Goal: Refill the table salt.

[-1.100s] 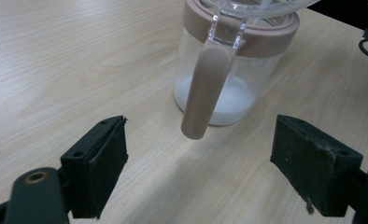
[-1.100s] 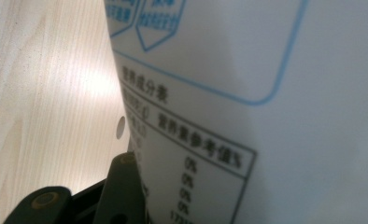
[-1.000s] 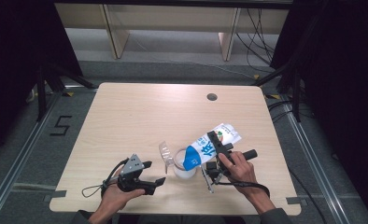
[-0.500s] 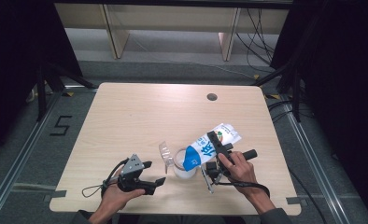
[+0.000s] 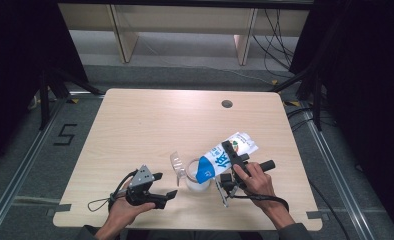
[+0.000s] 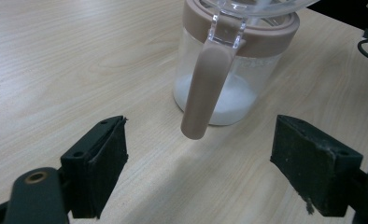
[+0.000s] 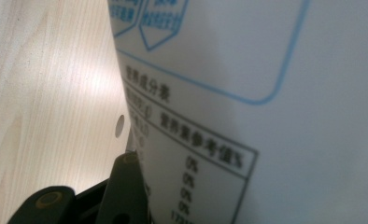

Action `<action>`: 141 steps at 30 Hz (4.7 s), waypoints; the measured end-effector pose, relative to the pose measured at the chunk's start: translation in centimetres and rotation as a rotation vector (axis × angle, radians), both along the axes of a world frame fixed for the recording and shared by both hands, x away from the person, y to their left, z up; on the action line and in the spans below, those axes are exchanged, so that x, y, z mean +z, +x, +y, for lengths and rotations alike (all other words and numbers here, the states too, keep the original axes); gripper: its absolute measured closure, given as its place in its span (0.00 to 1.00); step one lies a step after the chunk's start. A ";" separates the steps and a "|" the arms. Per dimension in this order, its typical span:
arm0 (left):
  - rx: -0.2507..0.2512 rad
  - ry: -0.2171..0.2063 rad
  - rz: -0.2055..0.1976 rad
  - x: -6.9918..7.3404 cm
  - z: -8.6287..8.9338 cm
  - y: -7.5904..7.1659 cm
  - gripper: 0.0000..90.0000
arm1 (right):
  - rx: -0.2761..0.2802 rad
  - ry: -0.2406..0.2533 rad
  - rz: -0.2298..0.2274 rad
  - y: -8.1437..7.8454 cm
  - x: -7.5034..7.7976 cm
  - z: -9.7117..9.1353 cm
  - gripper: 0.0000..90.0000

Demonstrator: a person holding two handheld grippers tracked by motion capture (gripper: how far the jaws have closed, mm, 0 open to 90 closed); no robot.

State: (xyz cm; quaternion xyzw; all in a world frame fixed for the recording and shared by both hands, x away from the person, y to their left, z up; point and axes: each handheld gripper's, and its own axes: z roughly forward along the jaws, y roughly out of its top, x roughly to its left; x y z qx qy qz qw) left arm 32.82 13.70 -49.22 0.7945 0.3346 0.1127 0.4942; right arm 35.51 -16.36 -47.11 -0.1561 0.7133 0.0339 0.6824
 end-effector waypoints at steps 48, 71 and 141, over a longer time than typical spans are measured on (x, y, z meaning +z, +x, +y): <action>-0.007 -0.004 0.004 0.0 0.0 0.0 0.20 | 0.016 -0.032 -0.017 -0.1 0.2 0.1 0.72; -0.005 -0.003 0.004 0.0 0.0 0.0 0.20 | 0.023 -0.055 -0.039 -0.2 0.3 0.2 0.73; -0.004 -0.002 0.001 0.0 0.0 0.0 0.20 | -0.020 -0.059 -0.026 -0.5 -0.1 0.1 0.80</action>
